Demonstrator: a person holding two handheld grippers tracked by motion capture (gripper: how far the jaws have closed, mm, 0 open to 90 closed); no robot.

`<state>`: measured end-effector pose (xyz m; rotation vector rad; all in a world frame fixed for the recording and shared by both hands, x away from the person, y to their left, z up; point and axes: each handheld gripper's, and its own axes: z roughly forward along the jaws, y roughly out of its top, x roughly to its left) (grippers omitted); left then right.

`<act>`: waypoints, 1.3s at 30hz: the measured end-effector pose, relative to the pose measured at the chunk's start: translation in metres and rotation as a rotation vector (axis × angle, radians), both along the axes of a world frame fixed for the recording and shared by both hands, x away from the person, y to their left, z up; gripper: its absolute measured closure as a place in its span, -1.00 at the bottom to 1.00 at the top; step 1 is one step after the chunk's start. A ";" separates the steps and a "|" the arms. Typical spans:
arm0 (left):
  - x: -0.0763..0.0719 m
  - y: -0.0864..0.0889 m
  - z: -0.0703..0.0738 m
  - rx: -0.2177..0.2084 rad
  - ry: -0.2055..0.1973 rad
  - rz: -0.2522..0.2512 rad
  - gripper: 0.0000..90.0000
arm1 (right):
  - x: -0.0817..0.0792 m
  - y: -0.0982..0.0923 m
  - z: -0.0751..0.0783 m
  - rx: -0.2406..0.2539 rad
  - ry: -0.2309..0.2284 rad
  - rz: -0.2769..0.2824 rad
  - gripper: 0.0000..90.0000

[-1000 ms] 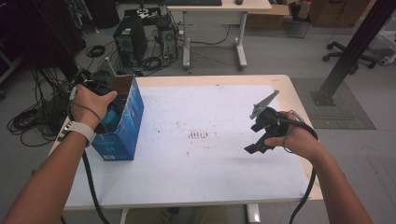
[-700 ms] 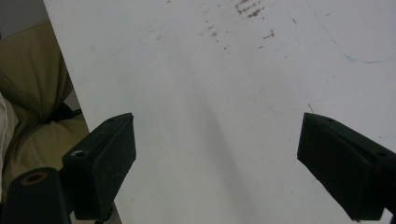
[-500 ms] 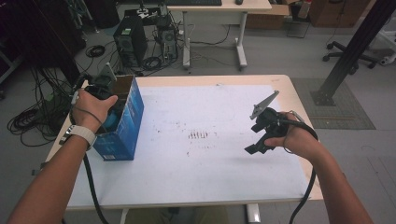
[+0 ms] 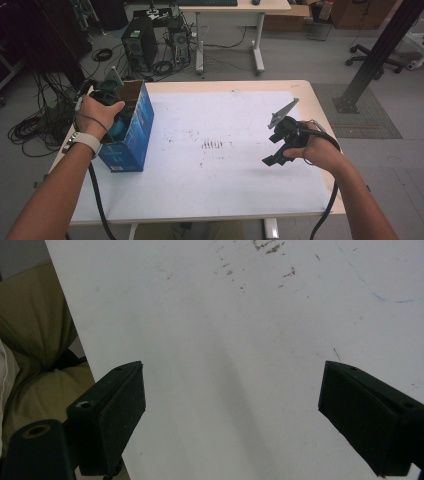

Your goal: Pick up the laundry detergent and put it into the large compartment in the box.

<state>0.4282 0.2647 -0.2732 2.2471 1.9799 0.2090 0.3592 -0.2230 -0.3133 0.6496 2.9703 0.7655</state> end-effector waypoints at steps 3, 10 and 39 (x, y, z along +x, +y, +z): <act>0.000 0.002 0.000 -0.011 0.009 -0.002 -0.18 | 0.001 0.001 -0.001 -0.003 0.004 0.001 -0.74; 0.002 0.000 -0.004 -0.006 0.025 -0.022 -0.26 | 0.000 0.002 -0.002 -0.001 0.008 -0.002 -0.74; -0.002 0.002 -0.004 -0.005 0.005 -0.019 -0.49 | -0.003 0.000 -0.001 -0.003 0.007 -0.004 -0.74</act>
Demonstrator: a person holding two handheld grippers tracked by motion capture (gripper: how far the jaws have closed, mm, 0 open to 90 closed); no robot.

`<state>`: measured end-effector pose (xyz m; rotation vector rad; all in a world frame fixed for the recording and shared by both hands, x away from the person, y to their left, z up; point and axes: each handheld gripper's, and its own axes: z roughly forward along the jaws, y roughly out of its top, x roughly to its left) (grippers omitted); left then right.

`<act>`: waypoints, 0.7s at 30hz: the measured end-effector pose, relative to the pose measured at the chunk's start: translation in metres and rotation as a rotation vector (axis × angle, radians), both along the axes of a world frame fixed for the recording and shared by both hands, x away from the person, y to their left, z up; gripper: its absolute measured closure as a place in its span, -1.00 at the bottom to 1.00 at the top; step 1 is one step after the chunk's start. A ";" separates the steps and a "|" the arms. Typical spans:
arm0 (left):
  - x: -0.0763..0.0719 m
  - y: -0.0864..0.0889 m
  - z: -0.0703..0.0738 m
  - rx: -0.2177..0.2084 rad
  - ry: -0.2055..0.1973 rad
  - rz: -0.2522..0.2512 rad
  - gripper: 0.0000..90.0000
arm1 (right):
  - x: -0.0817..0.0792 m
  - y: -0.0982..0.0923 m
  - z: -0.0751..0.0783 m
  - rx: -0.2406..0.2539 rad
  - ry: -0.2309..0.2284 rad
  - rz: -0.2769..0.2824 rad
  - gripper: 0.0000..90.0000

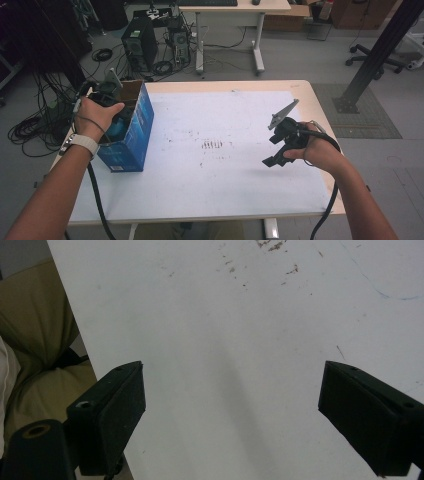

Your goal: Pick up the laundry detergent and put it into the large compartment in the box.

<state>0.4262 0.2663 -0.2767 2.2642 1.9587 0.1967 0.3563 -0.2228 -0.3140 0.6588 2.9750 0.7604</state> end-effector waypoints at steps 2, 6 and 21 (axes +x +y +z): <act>0.000 0.000 0.001 0.001 -0.002 -0.003 -0.49 | 0.000 0.000 0.000 -0.001 -0.003 0.005 -0.74; -0.002 0.001 0.002 -0.007 -0.009 -0.004 -0.49 | -0.001 0.000 0.000 -0.002 -0.003 0.002 -0.74; -0.006 0.001 0.012 -0.021 -0.024 -0.014 -0.58 | -0.003 0.001 0.002 -0.005 -0.006 0.005 -0.74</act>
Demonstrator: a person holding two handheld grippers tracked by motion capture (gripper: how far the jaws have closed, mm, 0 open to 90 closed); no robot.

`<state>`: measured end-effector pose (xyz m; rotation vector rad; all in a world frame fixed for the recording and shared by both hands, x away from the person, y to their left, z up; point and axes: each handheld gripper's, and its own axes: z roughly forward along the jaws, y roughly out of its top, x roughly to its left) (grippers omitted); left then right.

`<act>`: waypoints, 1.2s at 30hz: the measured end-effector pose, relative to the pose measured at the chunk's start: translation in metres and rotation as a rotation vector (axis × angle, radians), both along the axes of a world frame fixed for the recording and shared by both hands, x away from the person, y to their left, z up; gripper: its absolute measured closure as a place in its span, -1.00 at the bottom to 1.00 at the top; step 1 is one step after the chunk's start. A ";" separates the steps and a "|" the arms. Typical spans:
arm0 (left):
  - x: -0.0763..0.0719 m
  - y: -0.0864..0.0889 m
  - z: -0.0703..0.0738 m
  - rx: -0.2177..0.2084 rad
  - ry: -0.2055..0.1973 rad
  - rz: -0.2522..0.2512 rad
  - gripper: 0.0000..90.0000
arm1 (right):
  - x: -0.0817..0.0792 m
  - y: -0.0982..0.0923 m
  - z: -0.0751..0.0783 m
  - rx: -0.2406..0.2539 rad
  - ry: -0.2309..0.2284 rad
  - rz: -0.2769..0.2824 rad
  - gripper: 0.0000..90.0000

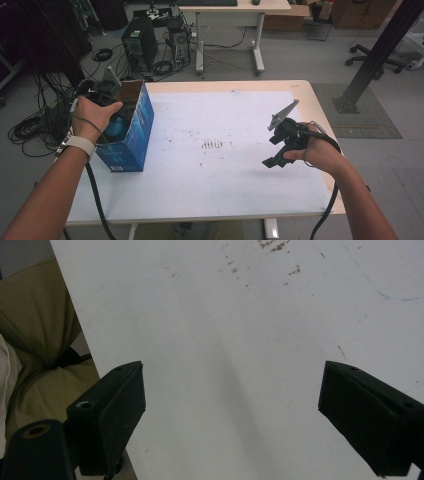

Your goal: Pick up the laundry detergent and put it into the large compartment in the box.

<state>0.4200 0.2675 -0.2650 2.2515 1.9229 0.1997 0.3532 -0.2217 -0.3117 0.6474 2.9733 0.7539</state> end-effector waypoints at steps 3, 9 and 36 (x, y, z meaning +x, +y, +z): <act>-0.001 0.000 0.002 0.001 0.000 -0.008 -0.58 | -0.001 0.001 0.000 0.002 0.000 0.002 -0.74; -0.003 0.000 0.005 -0.005 -0.003 -0.011 -0.60 | -0.002 0.002 0.001 0.001 -0.002 0.004 -0.74; -0.017 -0.003 0.043 0.002 -0.073 -0.052 -0.72 | -0.009 0.001 0.009 0.002 -0.018 0.002 -0.74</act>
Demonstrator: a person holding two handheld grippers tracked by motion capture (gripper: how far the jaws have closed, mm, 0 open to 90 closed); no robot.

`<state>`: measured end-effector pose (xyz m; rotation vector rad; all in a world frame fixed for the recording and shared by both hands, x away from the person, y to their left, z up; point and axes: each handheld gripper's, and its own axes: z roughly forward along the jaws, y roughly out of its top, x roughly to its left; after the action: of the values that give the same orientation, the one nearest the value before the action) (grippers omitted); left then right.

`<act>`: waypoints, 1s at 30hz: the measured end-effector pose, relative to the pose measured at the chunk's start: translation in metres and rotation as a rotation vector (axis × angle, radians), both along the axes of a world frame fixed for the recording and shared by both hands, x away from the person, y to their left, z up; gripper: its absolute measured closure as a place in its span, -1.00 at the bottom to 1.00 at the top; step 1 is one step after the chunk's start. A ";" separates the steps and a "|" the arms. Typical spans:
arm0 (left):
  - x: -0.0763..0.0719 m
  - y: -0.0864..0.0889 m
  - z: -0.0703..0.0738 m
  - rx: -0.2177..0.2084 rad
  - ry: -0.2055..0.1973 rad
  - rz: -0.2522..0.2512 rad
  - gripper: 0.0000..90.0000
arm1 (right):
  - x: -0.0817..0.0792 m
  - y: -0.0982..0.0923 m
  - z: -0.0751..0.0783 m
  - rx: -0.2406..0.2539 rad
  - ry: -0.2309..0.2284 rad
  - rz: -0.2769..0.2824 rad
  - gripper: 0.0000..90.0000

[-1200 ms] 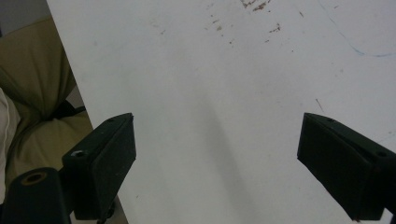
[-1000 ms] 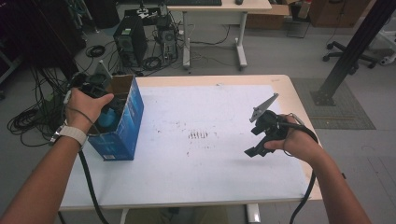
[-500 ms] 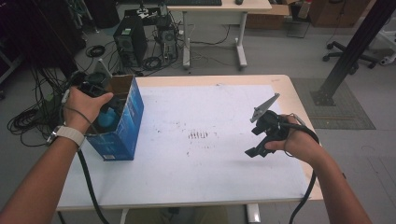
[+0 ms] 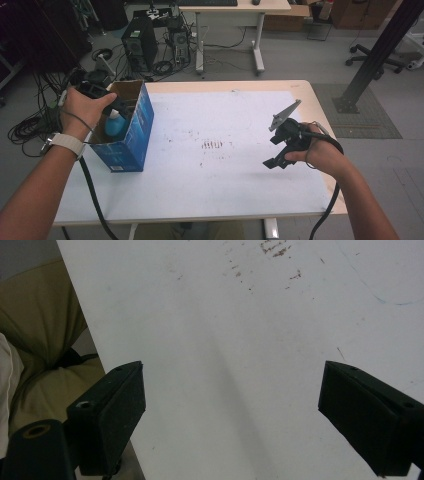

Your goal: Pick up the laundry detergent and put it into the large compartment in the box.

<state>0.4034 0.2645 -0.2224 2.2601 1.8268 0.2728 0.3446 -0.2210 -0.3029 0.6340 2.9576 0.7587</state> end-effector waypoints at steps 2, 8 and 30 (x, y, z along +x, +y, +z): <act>-0.001 0.000 0.003 -0.001 -0.006 0.000 -0.72 | 0.000 0.000 0.000 0.001 -0.001 -0.001 -0.74; -0.006 0.001 0.013 -0.003 -0.023 -0.014 -0.72 | -0.002 0.001 0.002 0.001 -0.004 0.000 -0.74; -0.021 -0.016 0.034 -0.028 -0.029 -0.124 -0.73 | -0.003 0.002 0.002 -0.003 -0.001 0.002 -0.74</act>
<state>0.3827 0.2489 -0.1882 2.3257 1.6579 0.2554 0.3415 -0.2190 -0.3008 0.6306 2.9584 0.7538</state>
